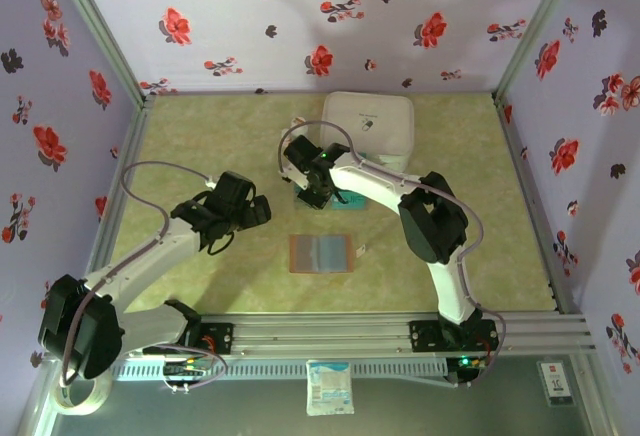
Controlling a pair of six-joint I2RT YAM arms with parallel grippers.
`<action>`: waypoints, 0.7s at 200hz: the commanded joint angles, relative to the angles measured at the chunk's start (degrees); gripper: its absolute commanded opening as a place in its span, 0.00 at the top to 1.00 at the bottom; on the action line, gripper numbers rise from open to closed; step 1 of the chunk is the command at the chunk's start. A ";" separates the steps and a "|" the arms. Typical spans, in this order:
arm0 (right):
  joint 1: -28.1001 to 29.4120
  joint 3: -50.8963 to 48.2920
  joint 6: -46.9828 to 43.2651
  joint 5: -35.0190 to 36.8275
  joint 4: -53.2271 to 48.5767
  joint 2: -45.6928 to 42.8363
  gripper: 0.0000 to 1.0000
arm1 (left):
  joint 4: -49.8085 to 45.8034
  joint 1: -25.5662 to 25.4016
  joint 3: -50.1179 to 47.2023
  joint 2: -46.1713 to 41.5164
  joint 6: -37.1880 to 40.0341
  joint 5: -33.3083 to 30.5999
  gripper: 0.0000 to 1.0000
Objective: Put the credit cards into the card holder
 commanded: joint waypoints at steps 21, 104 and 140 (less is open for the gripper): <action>0.50 1.42 -1.23 0.26 -1.96 2.09 0.76 | 0.61 0.45 0.40 0.24 -0.53 0.72 0.00; 0.93 1.85 -1.83 0.86 -2.16 2.26 0.86 | 1.34 0.44 0.25 0.56 -0.61 1.46 0.00; 1.90 1.72 -4.16 4.73 -2.11 1.61 0.90 | 1.63 0.49 0.45 1.02 -0.52 1.96 0.00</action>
